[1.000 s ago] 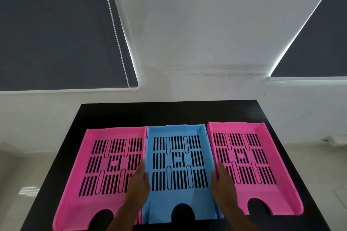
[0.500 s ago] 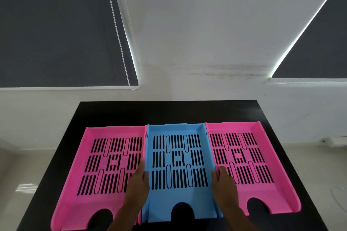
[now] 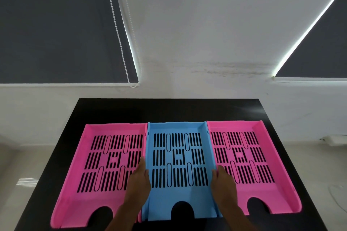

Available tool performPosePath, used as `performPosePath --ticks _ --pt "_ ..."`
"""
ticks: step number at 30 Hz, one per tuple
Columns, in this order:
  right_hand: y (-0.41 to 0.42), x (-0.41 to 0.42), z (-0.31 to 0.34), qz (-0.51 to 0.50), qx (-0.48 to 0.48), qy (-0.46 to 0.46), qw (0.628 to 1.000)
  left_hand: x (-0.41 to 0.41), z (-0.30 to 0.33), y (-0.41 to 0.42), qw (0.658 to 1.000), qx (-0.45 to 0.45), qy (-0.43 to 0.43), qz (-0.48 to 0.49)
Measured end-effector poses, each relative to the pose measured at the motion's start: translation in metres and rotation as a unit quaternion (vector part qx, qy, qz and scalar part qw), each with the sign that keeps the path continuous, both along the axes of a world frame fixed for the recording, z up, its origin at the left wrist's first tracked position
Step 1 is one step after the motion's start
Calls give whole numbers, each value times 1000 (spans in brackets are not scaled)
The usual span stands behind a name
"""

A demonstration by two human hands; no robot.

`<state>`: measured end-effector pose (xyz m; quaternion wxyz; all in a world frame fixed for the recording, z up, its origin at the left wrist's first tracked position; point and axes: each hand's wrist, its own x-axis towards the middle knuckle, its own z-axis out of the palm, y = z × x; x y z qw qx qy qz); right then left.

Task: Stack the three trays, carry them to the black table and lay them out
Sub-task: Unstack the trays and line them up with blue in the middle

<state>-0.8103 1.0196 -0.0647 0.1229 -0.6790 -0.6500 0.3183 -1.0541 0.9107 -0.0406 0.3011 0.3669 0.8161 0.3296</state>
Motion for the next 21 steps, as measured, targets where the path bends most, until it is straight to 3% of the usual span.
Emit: performPosePath --ticks 14,21 --pt "61 -22 7 14 -5 -25 1000 -22 9 66 989 -95 86 -76" --pt "102 -35 7 4 -21 -13 1000 -35 17 113 991 -92 67 -72"
